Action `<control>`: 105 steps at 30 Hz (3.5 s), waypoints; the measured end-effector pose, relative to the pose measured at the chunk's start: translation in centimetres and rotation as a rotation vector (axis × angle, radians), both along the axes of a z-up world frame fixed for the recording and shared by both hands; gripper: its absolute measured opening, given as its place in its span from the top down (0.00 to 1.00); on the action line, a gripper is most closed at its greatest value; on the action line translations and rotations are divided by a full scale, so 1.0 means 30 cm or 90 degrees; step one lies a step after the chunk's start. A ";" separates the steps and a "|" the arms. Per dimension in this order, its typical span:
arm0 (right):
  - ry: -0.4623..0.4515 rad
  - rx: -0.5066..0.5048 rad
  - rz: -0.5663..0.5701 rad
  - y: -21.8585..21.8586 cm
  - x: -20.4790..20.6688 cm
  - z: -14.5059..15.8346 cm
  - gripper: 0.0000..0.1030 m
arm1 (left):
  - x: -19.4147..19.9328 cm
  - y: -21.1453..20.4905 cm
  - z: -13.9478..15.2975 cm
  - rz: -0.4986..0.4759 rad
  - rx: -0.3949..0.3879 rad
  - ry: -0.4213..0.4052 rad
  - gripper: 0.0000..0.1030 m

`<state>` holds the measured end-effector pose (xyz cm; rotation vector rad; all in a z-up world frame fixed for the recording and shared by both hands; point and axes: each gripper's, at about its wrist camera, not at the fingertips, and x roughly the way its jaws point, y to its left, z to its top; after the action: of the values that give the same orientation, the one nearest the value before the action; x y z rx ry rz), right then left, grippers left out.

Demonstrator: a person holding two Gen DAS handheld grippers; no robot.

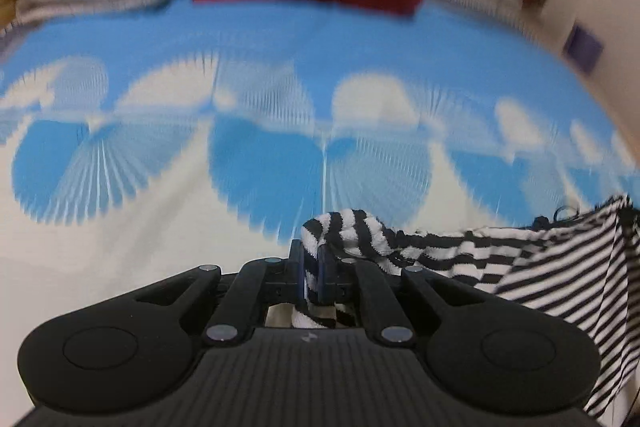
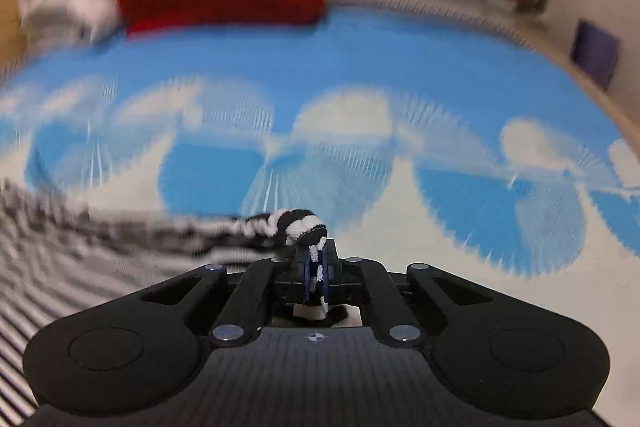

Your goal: Fold small clothes

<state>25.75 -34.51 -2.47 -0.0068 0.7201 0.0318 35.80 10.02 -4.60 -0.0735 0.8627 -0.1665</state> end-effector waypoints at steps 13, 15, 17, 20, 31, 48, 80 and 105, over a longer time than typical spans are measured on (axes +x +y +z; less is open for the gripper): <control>0.146 0.051 -0.053 -0.037 -0.051 -0.017 0.77 | -0.094 0.025 0.027 -0.004 0.032 0.123 0.60; 0.140 0.073 -0.074 -0.094 -0.107 0.044 0.77 | -0.160 0.071 0.097 0.004 0.016 0.128 0.60; 0.124 0.104 -0.079 -0.133 -0.185 0.104 0.73 | -0.245 0.120 0.141 -0.009 -0.012 0.122 0.60; 0.140 0.152 -0.074 -0.185 -0.287 0.122 0.57 | -0.380 0.187 0.138 -0.009 -0.086 0.137 0.60; 0.288 0.205 -0.108 -0.234 -0.417 -0.093 0.57 | -0.437 0.240 -0.100 0.032 -0.141 0.269 0.60; 0.184 0.291 -0.116 -0.317 -0.518 0.015 0.94 | -0.507 0.350 -0.055 0.022 -0.153 0.183 1.00; 0.357 0.125 0.000 -0.198 -0.474 -0.136 0.90 | -0.307 -0.032 -0.174 -0.058 -0.024 0.244 0.75; 0.173 0.091 -0.109 -0.113 -0.133 -0.080 0.65 | -0.155 0.138 -0.116 0.102 -0.094 0.132 0.50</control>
<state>21.75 -37.89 -4.87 0.1989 0.9863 -0.0811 31.17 14.16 -8.08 -0.3009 1.0466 -0.0725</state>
